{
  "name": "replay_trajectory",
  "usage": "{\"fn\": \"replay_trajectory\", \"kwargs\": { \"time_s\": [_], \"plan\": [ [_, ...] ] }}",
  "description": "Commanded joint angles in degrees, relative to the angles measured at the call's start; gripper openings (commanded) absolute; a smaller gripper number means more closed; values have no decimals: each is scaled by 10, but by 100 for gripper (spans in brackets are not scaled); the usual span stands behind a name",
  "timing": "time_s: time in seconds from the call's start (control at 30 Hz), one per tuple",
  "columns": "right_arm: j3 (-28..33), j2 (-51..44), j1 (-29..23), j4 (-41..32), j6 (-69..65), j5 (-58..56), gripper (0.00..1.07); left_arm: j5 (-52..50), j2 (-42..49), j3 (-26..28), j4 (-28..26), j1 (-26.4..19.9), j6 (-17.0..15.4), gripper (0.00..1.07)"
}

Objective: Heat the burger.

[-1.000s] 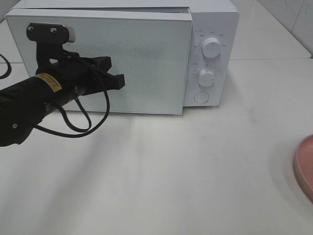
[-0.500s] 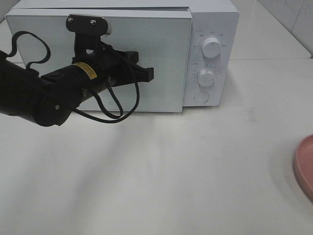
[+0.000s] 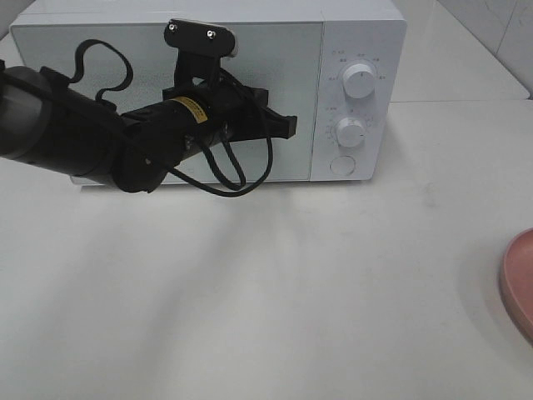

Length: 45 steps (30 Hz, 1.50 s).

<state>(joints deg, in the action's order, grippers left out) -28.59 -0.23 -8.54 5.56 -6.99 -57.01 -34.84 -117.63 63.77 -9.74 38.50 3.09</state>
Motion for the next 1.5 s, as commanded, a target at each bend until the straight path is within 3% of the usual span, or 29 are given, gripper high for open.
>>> {"fn": "replay_trajectory", "kwargs": {
  "time_s": [0.03,0.43,0.5,0.53,0.57,0.6,0.63,0.67,0.7,0.73,0.77,1.13,1.37,1.5],
  "plan": [
    [1,-16,2,1,3,0,75,-18,5,21,-48,-16,3,0],
    [1,-16,2,1,3,0,75,100,54,-29,-29,23,9,0],
    [1,-16,2,1,3,0,75,186,91,-50,-51,37,9,15],
    [1,-16,2,1,3,0,75,186,91,-50,-51,37,9,15],
    [1,-16,2,1,3,0,75,220,97,-52,-51,37,9,22],
    [1,-16,2,1,3,0,75,297,115,-53,-51,37,6,48],
    [1,-16,2,1,3,0,75,297,115,-53,-51,37,6,48],
    [1,-16,2,1,3,0,75,327,121,-53,-51,37,6,63],
    [1,-16,2,1,3,0,75,396,131,-53,-49,34,7,95],
    [1,-16,2,1,3,0,75,396,131,-53,-49,34,7,95],
    [1,-16,2,1,3,0,75,465,139,-53,-48,34,6,100],
    [1,-16,2,1,3,0,75,720,192,-51,-29,34,7,98],
    [1,-16,2,1,3,0,75,785,242,-49,7,32,0,98],
    [1,-16,2,1,3,0,75,831,277,-49,5,-5,-4,98]
  ]
}}
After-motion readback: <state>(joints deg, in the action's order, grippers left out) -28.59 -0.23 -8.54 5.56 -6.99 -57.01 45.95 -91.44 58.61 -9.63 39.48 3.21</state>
